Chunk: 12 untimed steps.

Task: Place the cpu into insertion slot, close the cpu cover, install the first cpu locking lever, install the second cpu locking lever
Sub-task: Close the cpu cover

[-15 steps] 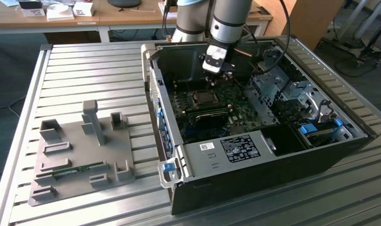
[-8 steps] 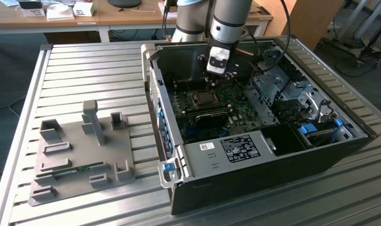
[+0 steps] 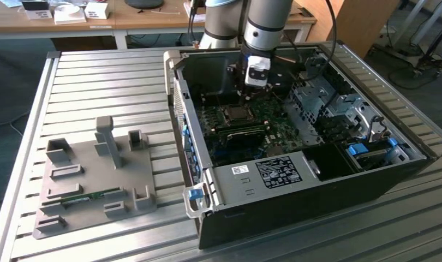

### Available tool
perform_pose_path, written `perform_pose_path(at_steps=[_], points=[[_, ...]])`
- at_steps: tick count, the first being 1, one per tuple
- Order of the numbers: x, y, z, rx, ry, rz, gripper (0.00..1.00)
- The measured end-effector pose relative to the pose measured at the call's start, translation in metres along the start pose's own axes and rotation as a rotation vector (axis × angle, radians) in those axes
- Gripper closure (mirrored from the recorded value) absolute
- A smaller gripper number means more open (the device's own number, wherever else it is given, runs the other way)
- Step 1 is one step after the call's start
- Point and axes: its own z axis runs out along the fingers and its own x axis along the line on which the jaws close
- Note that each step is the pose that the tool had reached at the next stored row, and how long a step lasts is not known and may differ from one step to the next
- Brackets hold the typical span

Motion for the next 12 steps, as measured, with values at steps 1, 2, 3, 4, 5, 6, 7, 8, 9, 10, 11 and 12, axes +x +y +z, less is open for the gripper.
perform_pose_path(at_steps=[1, 2, 3, 4, 5, 6, 7, 8, 9, 10, 11, 12], points=[[0.0, 0.0, 0.0001, 0.0006, 0.0002, -0.017, 0.89], [0.0, 0.0, 0.0001, 0.0012, 0.0004, -0.035, 0.89], [0.0, 0.0, 0.0003, 0.0019, 0.0006, -0.055, 0.89], [0.0, 0.0, 0.0004, 0.0024, 0.0008, -0.073, 0.89], [0.0, 0.0, 0.0004, 0.003, 0.0011, -0.091, 0.89], [0.0, 0.0, 0.0005, 0.0035, 0.0013, -0.109, 0.89], [0.0, 0.0, 0.0006, 0.0041, 0.0015, -0.127, 0.89], [0.0, 0.0, 0.0007, 0.0047, 0.0016, -0.145, 0.89], [0.0, 0.0, 0.0008, 0.0052, 0.0019, -0.163, 0.89], [0.0, 0.0, 0.0008, 0.0059, 0.0021, -0.181, 0.89], [0.0, 0.0, 0.0008, 0.0063, 0.0022, -0.196, 0.89], [0.0, 0.0, 0.0008, 0.0065, 0.0023, -0.2, 0.89]])
